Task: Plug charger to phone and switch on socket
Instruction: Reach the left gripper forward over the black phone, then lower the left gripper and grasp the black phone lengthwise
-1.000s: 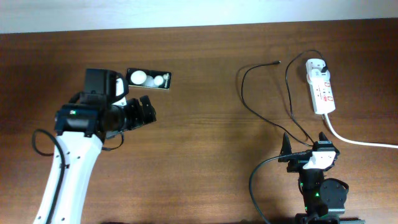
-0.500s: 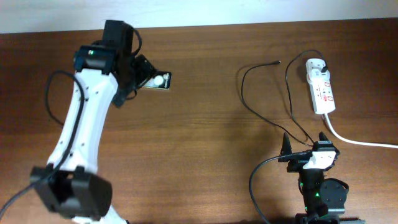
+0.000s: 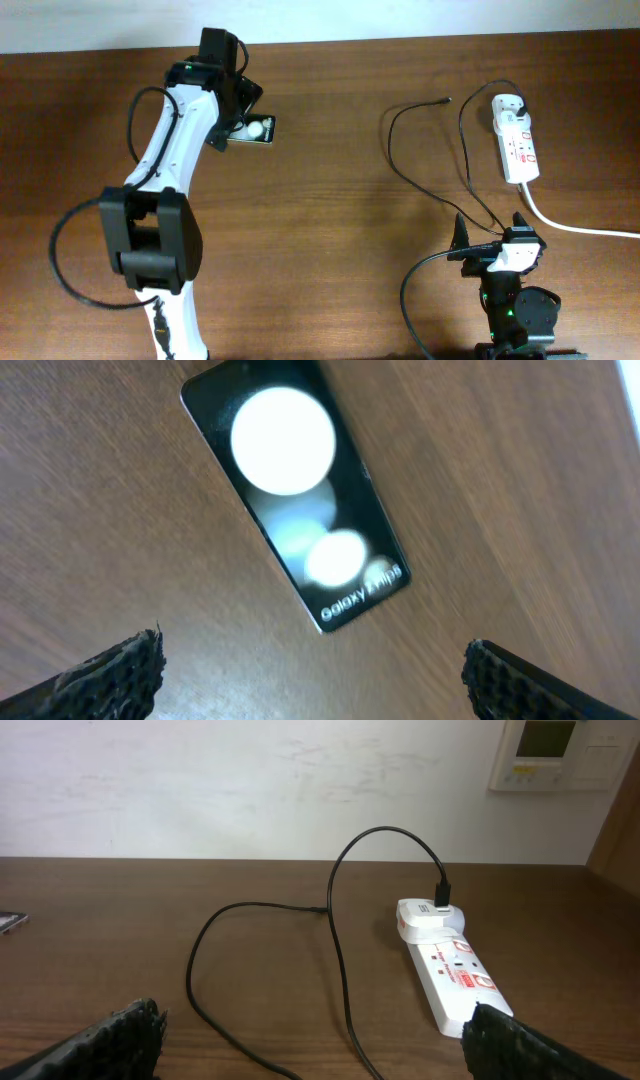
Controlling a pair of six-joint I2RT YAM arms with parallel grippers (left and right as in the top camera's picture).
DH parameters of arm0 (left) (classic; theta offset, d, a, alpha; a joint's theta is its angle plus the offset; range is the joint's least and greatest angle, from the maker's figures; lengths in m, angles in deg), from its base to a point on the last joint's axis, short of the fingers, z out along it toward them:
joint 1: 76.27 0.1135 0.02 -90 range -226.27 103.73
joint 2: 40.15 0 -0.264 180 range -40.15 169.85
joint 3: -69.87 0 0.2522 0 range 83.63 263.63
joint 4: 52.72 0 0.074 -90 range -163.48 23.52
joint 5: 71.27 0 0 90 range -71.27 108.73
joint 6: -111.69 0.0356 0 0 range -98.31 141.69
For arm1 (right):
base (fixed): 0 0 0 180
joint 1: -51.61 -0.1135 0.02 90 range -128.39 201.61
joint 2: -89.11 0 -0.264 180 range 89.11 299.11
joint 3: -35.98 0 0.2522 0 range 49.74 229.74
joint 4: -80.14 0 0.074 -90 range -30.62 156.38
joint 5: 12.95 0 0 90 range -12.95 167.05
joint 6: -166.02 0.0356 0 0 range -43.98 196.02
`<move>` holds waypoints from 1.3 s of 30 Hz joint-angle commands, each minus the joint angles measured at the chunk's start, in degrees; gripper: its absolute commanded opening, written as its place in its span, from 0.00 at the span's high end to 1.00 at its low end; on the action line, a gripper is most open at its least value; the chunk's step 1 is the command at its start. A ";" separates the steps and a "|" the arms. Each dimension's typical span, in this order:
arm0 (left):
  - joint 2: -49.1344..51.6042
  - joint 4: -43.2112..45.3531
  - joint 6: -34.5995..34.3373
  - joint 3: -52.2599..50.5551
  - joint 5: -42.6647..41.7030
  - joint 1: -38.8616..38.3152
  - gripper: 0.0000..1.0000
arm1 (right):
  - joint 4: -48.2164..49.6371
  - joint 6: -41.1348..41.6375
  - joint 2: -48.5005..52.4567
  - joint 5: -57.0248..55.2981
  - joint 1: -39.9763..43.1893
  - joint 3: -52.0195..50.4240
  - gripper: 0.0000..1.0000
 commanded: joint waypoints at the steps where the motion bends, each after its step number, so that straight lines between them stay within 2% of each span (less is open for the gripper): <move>1: 3.93 2.49 -2.56 1.25 2.14 -0.09 0.00 | 0.02 -0.37 -0.28 0.33 -0.31 -0.50 0.01; 12: 11.47 9.99 -3.91 1.31 5.29 -0.13 0.01 | 0.02 -0.37 -0.28 0.33 -0.31 -0.50 0.01; 25: 16.61 13.14 -5.29 1.31 7.28 -0.26 0.01 | 0.02 -0.37 -0.28 0.33 -0.31 -0.50 0.01; 29: 17.84 12.57 0.11 1.31 8.33 -0.46 0.00 | 0.04 -0.37 -0.28 0.33 -0.31 -0.50 0.01; 32: 19.58 12.48 0.11 1.31 7.78 -0.50 0.00 | 0.04 -0.37 -0.28 0.33 -0.31 -0.50 0.01; 35: 20.72 12.07 5.55 1.31 7.87 -0.72 0.00 | 0.04 -0.37 -0.28 0.33 -0.31 -0.50 0.01; 39: 21.00 9.88 6.08 1.29 8.28 -0.72 0.01 | 0.04 -0.37 -0.28 0.33 -0.31 -0.50 0.01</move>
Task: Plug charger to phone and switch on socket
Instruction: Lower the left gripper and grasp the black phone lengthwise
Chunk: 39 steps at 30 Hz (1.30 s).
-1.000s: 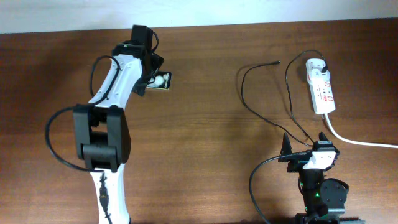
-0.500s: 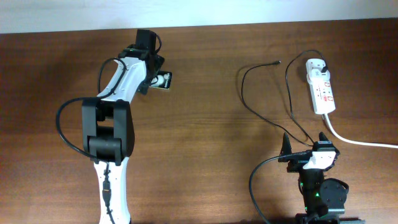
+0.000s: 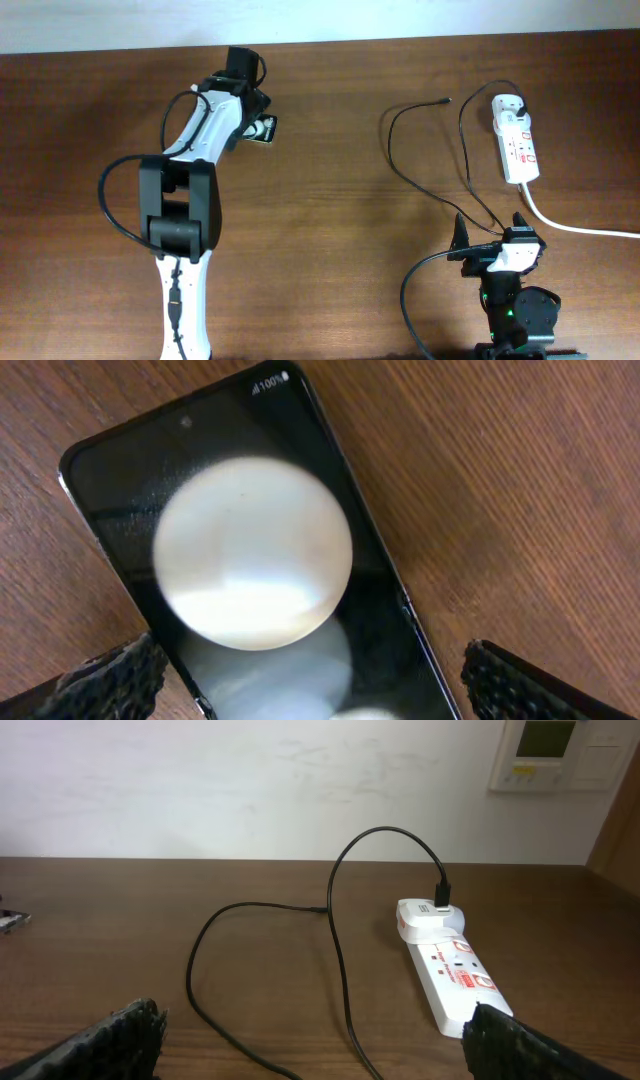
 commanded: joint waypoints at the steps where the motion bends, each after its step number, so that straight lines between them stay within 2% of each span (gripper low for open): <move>1: 5.77 -1.49 1.31 -2.19 -1.27 0.63 0.01 | 0.07 -0.37 -0.28 0.33 -0.31 -0.50 0.01; 12: 11.21 -4.66 0.48 -2.19 -2.67 -0.37 0.00 | 0.07 -0.37 -0.28 0.33 -0.31 -0.50 0.01; 18: 12.31 -8.76 0.50 -2.19 -4.92 -0.48 0.11 | 0.07 -0.37 -0.28 0.33 -0.31 -0.50 0.01; 22: 12.31 -11.98 0.50 -2.19 -4.92 -0.48 0.14 | 0.04 -0.37 -0.28 0.33 -0.31 -0.50 0.01; 26: 12.31 -15.89 0.48 -2.19 -4.94 -0.48 0.12 | 0.07 -0.37 -0.28 0.33 -0.31 -0.50 0.01; 28: 12.31 -16.33 0.50 -2.19 -4.96 -0.48 0.01 | 0.04 -0.37 -0.28 0.33 -0.31 -0.50 0.01; 39: 12.31 -16.13 0.52 -2.19 -5.84 -0.48 0.01 | 0.04 -0.37 -0.28 0.33 -0.31 -0.50 0.01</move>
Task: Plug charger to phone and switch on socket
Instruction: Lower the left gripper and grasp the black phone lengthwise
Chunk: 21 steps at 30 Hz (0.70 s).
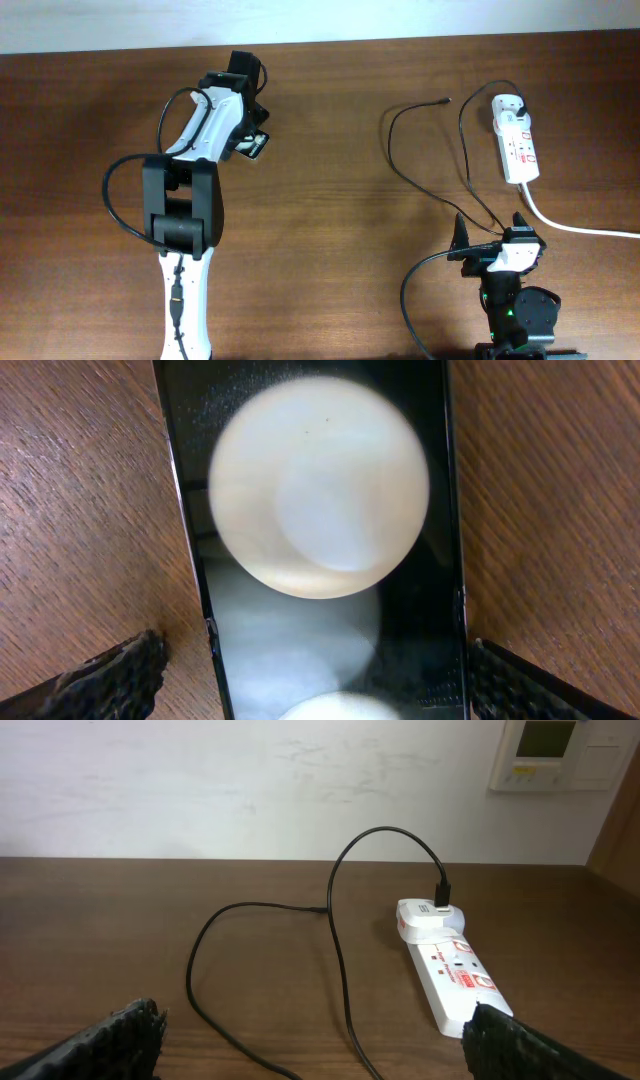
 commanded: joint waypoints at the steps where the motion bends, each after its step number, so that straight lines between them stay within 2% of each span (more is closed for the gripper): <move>1: 9.60 -3.32 0.57 -5.70 -6.91 -0.17 0.04 | 0.04 -0.39 -0.28 0.33 -0.31 -0.50 0.01; 5: 9.60 -4.98 1.57 -5.68 -6.93 -0.17 0.11 | 0.02 -0.39 -0.28 0.33 -0.31 -0.50 0.01; 7: 9.60 -5.46 2.95 -5.68 -6.91 -0.17 0.16 | 0.04 -0.39 -0.28 0.33 -0.31 -0.50 0.01; 8: 9.60 -5.90 2.95 -5.68 -6.93 -0.17 0.22 | 0.04 -0.39 -0.28 0.33 -0.31 -0.50 0.01; 11: 9.60 -7.61 2.95 -5.68 -7.32 -0.17 0.29 | 0.02 -0.39 -0.28 0.33 -0.31 -0.50 0.01; 17: 9.60 -11.54 5.60 -5.68 -8.39 -0.17 0.32 | 0.02 -0.39 -0.28 0.31 -0.31 -0.50 0.01; 21: 9.60 -11.87 10.49 -5.68 -8.39 -0.17 0.31 | 0.04 -0.39 -0.28 0.33 -0.31 -0.50 0.01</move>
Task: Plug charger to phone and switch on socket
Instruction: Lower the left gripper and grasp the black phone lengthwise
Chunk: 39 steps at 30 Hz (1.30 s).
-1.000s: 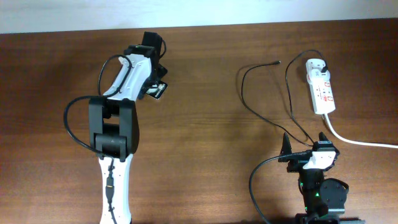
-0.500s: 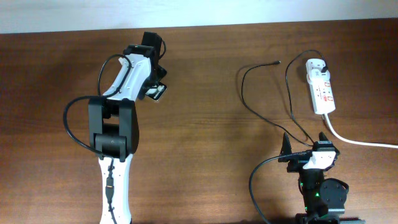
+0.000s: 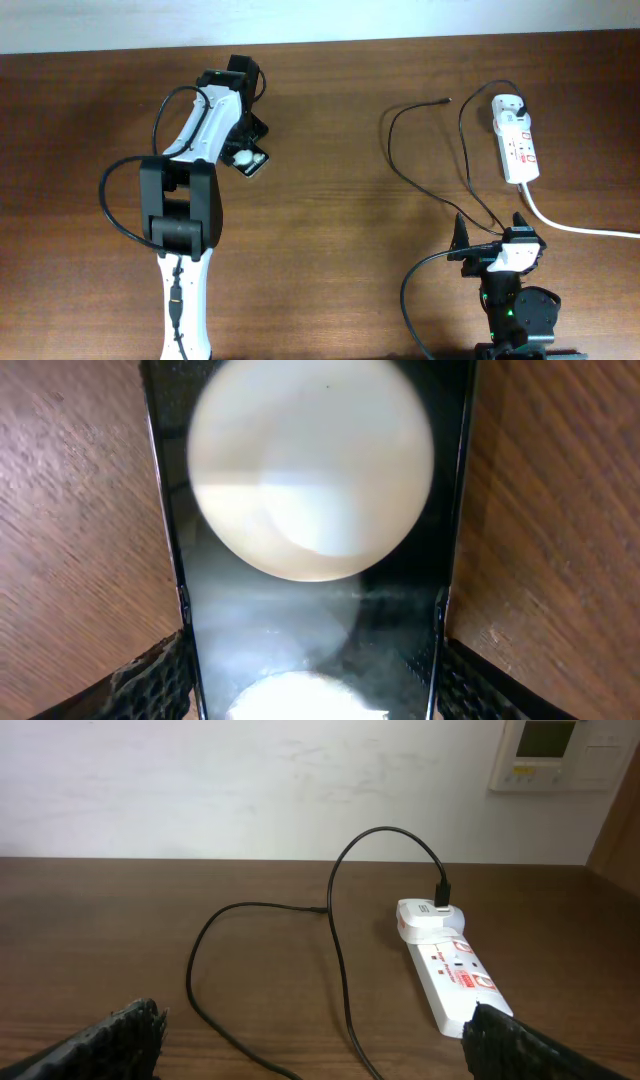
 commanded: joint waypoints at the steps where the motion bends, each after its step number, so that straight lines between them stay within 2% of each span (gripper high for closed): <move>1: 10.03 -3.23 6.05 -6.01 -2.54 -0.31 0.30 | 0.04 -0.35 -0.28 0.35 -0.31 -0.50 0.01; 4: 10.03 -2.80 6.03 -6.01 -2.49 -0.31 0.23 | 0.04 -0.35 -0.28 0.35 -0.31 -0.50 0.01; 9: 10.03 -2.38 6.05 -6.03 -2.51 -0.31 0.18 | 0.04 -0.35 -0.28 0.35 -0.31 -0.50 0.01; 10: 10.03 -2.38 6.05 -6.03 -2.54 -0.31 0.13 | 0.04 -0.35 -0.28 0.35 -0.31 -0.50 0.02; 15: 10.03 -2.40 9.35 -6.01 -2.49 -0.26 0.01 | 0.04 -0.35 -0.28 0.35 -0.31 -0.50 0.01; 21: 10.01 -4.61 10.08 -4.35 -3.21 2.21 0.01 | 0.02 -0.35 -0.28 0.35 -0.31 -0.50 0.02; 36: 10.01 2.43 9.99 -4.26 -4.52 4.20 0.01 | 0.04 -0.35 -0.28 0.35 -0.31 -0.50 0.01; 39: 10.01 3.76 9.99 -4.26 -7.32 4.87 0.01 | 0.02 -0.37 -0.28 0.35 -0.31 -0.50 0.01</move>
